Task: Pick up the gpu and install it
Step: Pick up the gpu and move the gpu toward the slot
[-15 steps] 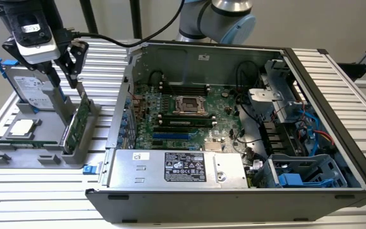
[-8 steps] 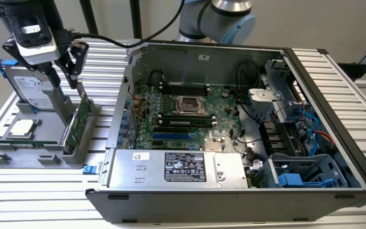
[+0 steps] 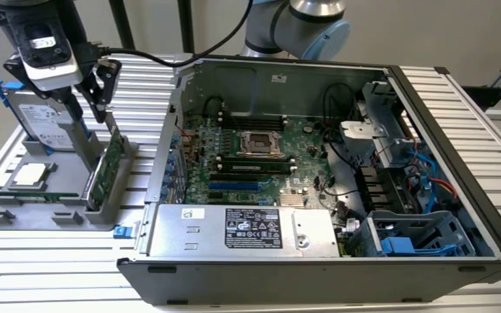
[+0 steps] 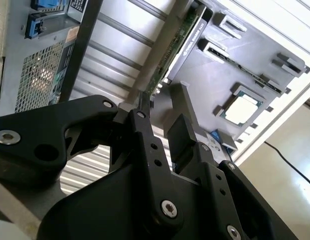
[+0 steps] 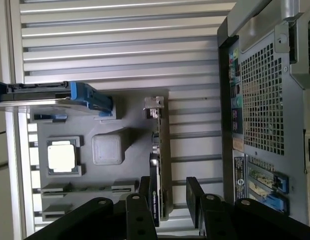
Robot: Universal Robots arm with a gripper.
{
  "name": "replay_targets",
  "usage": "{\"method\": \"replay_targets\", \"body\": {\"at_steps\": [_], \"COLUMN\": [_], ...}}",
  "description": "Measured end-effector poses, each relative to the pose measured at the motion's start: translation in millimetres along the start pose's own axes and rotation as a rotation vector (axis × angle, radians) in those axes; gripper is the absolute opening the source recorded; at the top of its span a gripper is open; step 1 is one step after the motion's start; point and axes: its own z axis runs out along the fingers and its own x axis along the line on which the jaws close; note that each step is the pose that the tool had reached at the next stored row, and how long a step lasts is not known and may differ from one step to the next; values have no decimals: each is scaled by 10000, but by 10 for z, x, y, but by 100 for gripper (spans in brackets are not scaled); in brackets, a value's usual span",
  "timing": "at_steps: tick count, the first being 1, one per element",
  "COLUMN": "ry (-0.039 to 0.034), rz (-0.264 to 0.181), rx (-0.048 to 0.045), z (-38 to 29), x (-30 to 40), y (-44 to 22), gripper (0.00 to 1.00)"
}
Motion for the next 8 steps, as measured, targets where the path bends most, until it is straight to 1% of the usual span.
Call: {"method": "replay_targets", "body": {"at_steps": [8], "ry": [36], "rz": [2], "rx": [2], "z": [31], "x": [5], "y": [-37], "gripper": [100]}}
